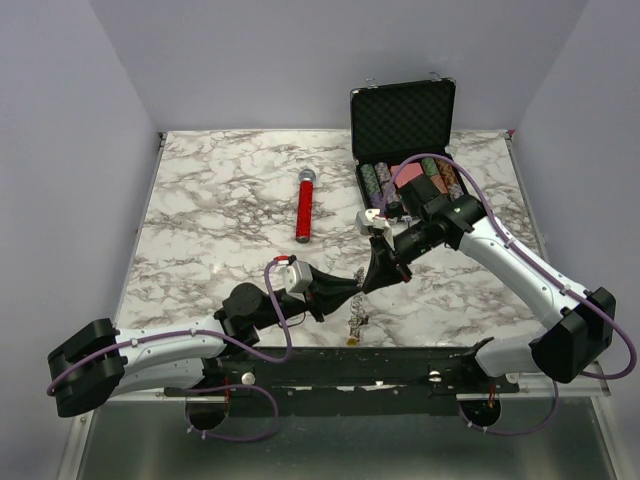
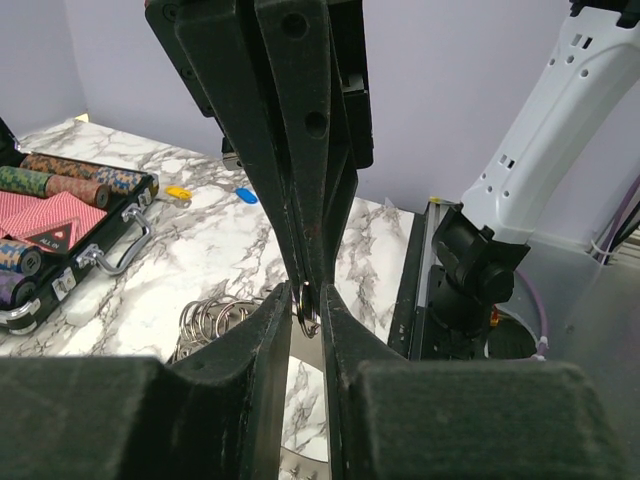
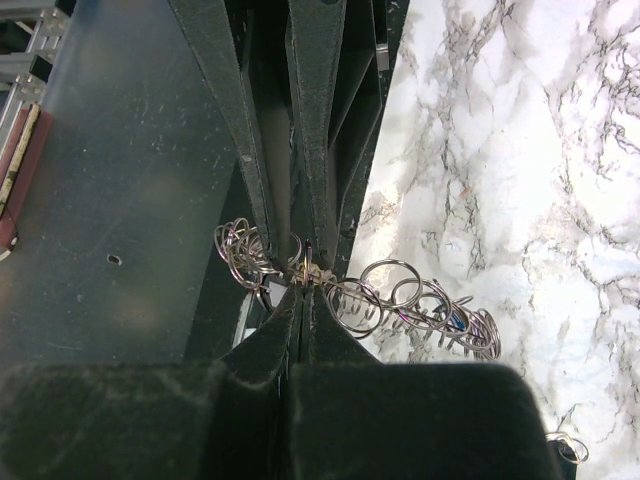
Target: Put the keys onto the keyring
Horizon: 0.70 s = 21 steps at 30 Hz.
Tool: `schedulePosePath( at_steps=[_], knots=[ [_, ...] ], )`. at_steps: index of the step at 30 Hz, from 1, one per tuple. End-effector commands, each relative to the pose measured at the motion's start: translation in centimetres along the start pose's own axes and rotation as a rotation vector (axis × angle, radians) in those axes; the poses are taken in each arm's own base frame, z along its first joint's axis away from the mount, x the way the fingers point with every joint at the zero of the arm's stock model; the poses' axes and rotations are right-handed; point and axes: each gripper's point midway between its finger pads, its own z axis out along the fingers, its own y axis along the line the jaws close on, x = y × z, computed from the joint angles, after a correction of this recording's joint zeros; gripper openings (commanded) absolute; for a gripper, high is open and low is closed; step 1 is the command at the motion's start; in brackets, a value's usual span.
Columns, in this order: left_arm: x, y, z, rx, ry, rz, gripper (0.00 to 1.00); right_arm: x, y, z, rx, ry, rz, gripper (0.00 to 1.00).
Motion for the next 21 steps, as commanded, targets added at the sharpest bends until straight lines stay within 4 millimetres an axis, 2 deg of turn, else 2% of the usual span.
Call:
schedulePosePath(
  at_steps=[1,14,19,21],
  knots=[
    [-0.14,-0.32,0.0,0.024,-0.006,-0.005,0.25,-1.17,0.12,-0.29,-0.007,-0.021,-0.027,0.0],
    [0.62,-0.22,0.05,0.024,0.023,-0.01,0.24,-1.14,0.14,-0.28,-0.009,-0.022,-0.027,0.0],
    [0.54,-0.29,0.09,0.03,0.023,-0.007,0.17,-1.18,0.12,-0.27,-0.01,-0.023,-0.027,0.0],
    [0.52,-0.35,0.09,0.035,0.023,-0.006,0.07,-1.17,0.14,-0.27,-0.011,-0.023,-0.025,0.0]
  ],
)
